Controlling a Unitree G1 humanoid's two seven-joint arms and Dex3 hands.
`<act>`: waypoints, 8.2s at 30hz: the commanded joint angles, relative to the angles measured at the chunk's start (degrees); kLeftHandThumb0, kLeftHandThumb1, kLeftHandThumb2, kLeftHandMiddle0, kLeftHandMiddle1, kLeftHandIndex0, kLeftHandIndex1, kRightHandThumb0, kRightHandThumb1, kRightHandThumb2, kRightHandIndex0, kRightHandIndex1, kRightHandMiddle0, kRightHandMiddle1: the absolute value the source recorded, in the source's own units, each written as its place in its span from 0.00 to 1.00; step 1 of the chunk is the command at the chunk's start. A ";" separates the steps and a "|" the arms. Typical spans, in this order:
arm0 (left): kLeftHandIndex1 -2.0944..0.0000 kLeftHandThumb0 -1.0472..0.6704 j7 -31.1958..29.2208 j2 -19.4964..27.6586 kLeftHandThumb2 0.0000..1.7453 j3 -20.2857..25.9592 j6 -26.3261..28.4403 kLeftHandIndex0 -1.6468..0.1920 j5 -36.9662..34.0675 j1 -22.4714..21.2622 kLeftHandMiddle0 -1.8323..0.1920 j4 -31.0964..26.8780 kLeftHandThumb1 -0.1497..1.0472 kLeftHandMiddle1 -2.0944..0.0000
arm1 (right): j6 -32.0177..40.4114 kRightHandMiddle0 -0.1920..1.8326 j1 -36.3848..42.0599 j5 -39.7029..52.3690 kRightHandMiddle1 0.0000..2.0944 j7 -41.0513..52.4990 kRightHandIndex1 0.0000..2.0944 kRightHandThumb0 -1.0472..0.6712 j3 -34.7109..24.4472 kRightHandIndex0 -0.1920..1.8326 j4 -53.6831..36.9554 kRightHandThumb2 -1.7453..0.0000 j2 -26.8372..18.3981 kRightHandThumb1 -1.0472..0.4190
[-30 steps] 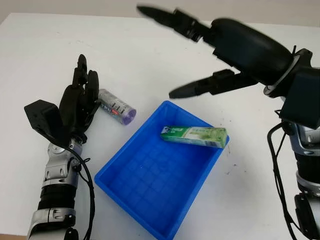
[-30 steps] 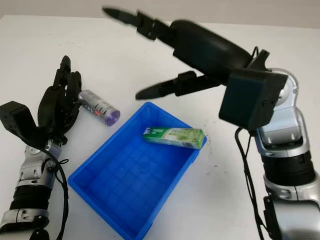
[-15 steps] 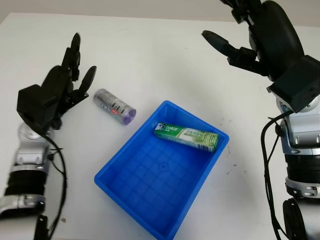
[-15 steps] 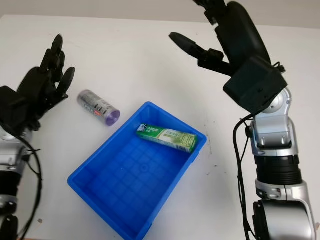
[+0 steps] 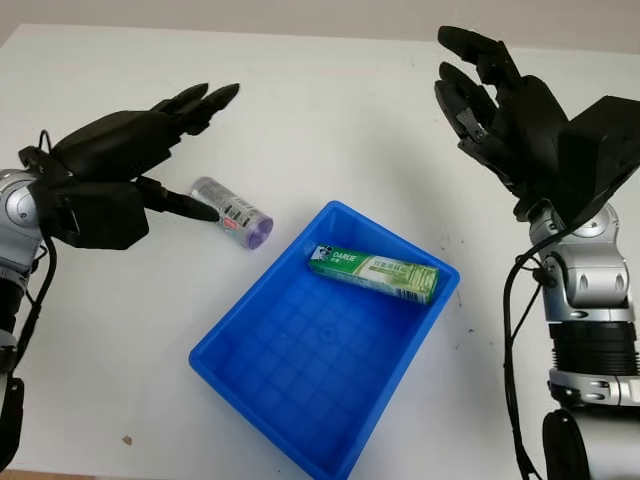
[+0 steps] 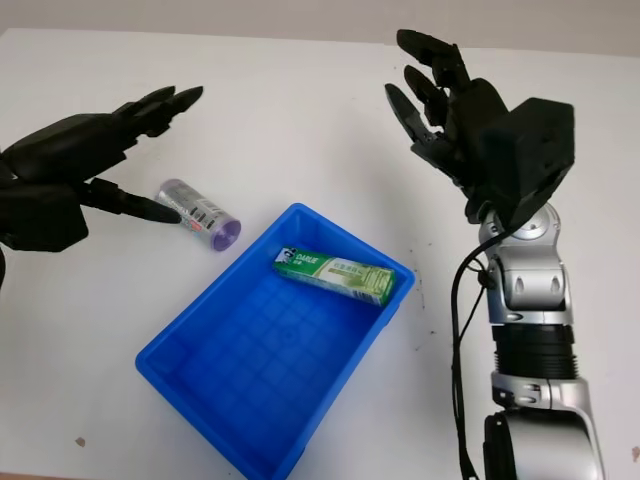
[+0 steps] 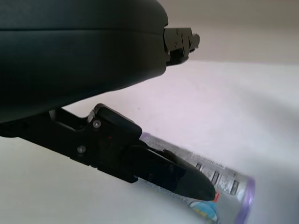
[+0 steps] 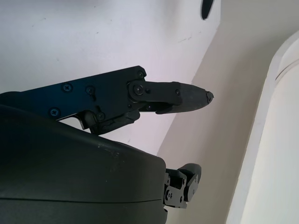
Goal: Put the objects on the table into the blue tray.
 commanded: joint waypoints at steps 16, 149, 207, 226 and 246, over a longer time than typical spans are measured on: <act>0.95 0.27 21.65 -0.39 0.03 -14.22 -4.42 0.86 22.90 -6.76 0.88 4.56 0.83 0.96 | 5.21 0.02 1.23 1.38 0.19 -1.14 0.07 0.32 -1.30 0.08 -4.68 0.76 -0.33 0.00; 0.98 0.18 -3.34 -17.30 0.29 13.54 35.27 0.99 -32.80 14.82 1.00 -31.45 1.00 0.98 | 3.97 0.00 3.83 -1.25 0.30 -2.39 0.03 0.40 -2.94 0.13 -6.93 0.82 -1.68 0.00; 0.97 0.21 7.96 -28.14 0.25 22.13 24.55 0.95 -40.40 22.54 0.98 -9.32 1.00 0.97 | 2.48 0.01 17.29 0.47 0.25 -2.45 0.03 0.45 -5.79 0.11 -24.08 0.79 -2.61 0.00; 0.98 0.19 8.40 -27.76 0.25 20.40 28.36 0.97 -38.11 22.20 1.00 -12.90 1.00 0.98 | -24.31 0.30 21.93 -18.15 0.11 20.14 0.06 0.45 -2.92 0.27 -36.61 0.97 -33.55 0.23; 0.98 0.22 5.88 -27.29 0.28 19.71 27.11 0.99 -37.19 19.25 1.00 -8.72 1.00 1.00 | -11.85 0.43 19.28 -2.71 0.04 34.81 0.06 0.55 -13.55 0.39 -39.25 0.96 -43.12 0.21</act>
